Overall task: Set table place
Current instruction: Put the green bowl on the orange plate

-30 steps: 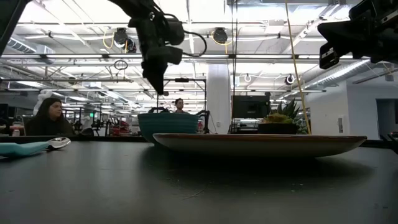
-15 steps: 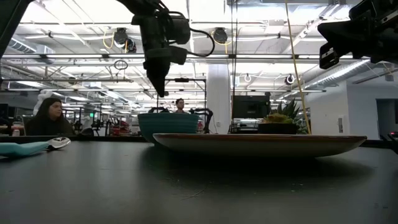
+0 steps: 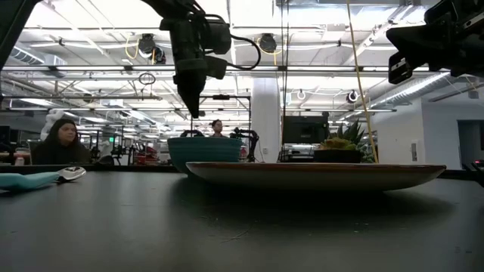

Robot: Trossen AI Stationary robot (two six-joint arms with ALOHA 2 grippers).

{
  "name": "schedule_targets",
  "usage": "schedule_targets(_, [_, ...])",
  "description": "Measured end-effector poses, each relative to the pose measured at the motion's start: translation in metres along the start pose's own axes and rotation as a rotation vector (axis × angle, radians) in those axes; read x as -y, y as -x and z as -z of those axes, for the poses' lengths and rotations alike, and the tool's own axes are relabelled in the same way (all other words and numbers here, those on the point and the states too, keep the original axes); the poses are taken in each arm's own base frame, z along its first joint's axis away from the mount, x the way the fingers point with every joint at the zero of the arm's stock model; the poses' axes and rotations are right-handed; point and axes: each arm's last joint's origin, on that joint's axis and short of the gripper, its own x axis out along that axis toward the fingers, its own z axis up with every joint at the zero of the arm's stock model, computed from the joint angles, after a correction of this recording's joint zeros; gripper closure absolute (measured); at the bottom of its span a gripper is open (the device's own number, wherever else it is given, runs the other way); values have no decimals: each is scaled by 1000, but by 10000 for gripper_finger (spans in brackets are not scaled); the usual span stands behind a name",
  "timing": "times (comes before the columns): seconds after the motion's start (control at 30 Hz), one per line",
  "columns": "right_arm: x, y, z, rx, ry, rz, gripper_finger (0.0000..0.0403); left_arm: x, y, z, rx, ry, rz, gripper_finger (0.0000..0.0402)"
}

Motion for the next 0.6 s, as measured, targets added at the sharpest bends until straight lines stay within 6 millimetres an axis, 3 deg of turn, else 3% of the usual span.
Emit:
schedule_targets(0.23, [0, 0, 0, 0, 0, 0, 403, 0, 0, 0, 4, 0, -1, 396])
schedule_targets(0.6, [0, 0, 0, 0, -1, 0, 403, 0, 0, -1, 5, -6, -5, 313])
